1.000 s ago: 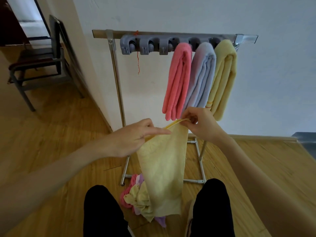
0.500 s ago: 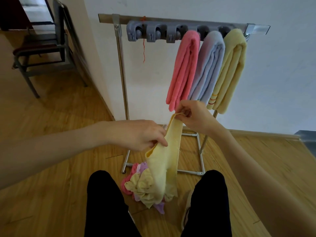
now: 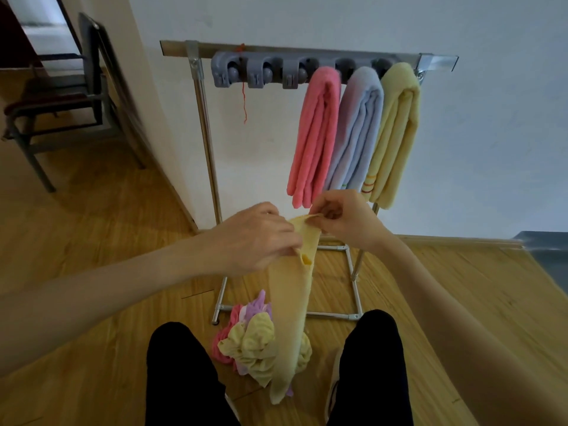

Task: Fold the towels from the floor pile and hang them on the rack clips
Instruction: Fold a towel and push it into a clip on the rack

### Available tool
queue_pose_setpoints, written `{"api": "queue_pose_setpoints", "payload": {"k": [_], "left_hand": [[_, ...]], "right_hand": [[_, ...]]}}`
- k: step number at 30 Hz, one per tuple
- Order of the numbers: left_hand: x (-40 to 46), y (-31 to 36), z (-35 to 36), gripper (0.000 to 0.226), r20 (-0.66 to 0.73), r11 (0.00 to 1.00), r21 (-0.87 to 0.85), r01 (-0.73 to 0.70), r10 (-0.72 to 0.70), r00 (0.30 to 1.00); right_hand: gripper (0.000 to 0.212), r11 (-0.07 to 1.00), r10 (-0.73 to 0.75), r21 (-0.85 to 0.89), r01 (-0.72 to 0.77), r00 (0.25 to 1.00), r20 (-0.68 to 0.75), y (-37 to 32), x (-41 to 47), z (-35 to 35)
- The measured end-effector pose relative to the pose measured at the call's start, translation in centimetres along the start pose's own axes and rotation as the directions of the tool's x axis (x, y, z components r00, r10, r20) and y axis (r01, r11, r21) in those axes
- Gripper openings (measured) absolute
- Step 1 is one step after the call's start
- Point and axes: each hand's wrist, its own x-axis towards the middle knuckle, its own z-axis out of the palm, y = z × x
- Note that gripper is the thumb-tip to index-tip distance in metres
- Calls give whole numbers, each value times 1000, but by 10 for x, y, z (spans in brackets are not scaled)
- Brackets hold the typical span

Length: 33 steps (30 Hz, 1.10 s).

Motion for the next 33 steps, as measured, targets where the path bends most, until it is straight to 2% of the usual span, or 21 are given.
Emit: {"api": "queue_pose_setpoints", "payload": {"k": [3, 9, 15, 20, 27, 33], "left_hand": [[2, -6, 3, 35, -60, 987, -93, 132, -138, 989], [9, -4, 7, 43, -178, 976, -94, 196, -211, 961], [8, -3, 10, 45, -259, 952, -143, 272, -301, 918], [8, -3, 8, 36, -313, 930, -158, 332, -366, 876], [18, -4, -2, 34, -299, 886, -215, 411, -461, 836], [25, -7, -12, 31, -313, 893, -183, 411, -449, 837]], "right_hand": [[8, 996, 15, 82, -18, 999, 34, -8, -2, -5], [13, 985, 15, 172, -30, 996, 90, -16, -3, -9], [14, 974, 1, 224, -32, 991, 135, -22, -6, -10], [15, 959, 6, 281, -46, 990, 144, -23, -6, -8], [27, 973, -35, 229, 21, 998, 60, -22, -6, -4], [17, 992, -68, 96, 79, 991, -112, -17, 3, -1]]}}
